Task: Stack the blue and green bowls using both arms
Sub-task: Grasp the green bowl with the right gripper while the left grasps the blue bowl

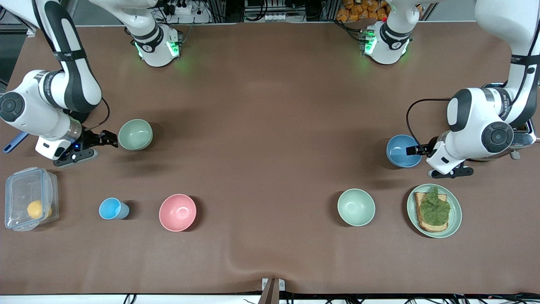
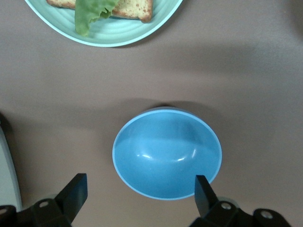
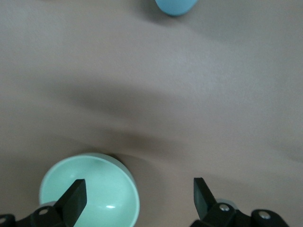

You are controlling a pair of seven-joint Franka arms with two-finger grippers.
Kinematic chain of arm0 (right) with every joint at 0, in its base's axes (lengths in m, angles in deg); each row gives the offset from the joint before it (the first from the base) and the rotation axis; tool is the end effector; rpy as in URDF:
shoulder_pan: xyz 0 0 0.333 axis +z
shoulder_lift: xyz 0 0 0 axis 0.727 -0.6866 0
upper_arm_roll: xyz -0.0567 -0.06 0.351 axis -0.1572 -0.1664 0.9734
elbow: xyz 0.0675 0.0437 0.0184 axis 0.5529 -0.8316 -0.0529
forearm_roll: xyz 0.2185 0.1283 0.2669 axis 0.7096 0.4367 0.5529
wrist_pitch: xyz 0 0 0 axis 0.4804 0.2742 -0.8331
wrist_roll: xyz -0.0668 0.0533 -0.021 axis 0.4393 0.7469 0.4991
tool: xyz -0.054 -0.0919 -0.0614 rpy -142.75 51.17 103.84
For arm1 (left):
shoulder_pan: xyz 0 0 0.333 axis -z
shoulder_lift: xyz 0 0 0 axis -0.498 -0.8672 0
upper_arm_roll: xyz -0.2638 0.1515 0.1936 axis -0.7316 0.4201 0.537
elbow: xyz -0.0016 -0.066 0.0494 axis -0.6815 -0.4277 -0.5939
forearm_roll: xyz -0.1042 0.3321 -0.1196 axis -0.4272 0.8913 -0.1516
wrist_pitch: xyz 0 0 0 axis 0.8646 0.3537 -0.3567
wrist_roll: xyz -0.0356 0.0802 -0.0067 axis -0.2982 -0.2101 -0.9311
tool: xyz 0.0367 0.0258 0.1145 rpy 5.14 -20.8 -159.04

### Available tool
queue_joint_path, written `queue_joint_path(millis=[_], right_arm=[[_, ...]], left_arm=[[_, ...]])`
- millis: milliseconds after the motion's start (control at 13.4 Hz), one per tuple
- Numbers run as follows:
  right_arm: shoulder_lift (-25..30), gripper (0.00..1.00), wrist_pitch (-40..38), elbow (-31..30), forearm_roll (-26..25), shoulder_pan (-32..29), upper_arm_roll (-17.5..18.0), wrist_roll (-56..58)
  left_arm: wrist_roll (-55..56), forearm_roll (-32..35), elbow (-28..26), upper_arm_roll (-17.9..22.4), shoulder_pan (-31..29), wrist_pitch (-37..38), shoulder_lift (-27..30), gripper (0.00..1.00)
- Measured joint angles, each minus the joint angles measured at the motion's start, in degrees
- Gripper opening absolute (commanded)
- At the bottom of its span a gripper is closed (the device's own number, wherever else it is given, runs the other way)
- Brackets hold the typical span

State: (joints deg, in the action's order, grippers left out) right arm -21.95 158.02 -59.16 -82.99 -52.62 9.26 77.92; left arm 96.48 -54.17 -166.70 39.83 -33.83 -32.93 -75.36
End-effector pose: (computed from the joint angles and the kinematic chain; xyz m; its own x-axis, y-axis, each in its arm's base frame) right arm 0.5141 -0.0898 0.3428 0.9493 0.3120 -0.0378 0.3104 -0.9497 -0.0413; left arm 0.5681 -0.0026 0.3338 0.9702 0.0834 -0.2276 0.0725 -0.9958 -0.0558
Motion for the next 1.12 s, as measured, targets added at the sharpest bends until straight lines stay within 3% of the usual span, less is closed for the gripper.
queue_joint_path(millis=[223, 447, 745, 968, 1117], right_arm=[[0.0, 1.00, 1.0, -2.0, 2.2, -1.6, -0.2, 4.7], [-0.1, 0.90, 5.4, -5.1, 2.4, -1.6, 0.2, 4.8], [-0.8, 0.87, 8.1, -8.4, 6.2, -1.6, 0.3, 5.0], [-2.6, 0.73, 8.2, -9.0, 8.8, -1.6, 0.3, 5.1], [-3.7, 0.51, 8.6, -9.1, 9.1, -1.6, 0.3, 5.1]], left_arm=[[-0.9, 0.0, -1.9, 0.0, -1.9, -2.2, -0.2, 1.00], [-1.2, 0.0, -5.1, 0.1, -4.4, -5.6, -0.8, 1.00], [-1.3, 0.0, -6.4, 0.0, -5.8, -7.2, -2.3, 1.00], [-1.3, 0.0, -6.4, 0.0, -6.1, -8.3, -3.9, 1.00], [-1.3, 0.0, -6.4, 0.0, -6.1, -8.6, -4.5, 0.95]])
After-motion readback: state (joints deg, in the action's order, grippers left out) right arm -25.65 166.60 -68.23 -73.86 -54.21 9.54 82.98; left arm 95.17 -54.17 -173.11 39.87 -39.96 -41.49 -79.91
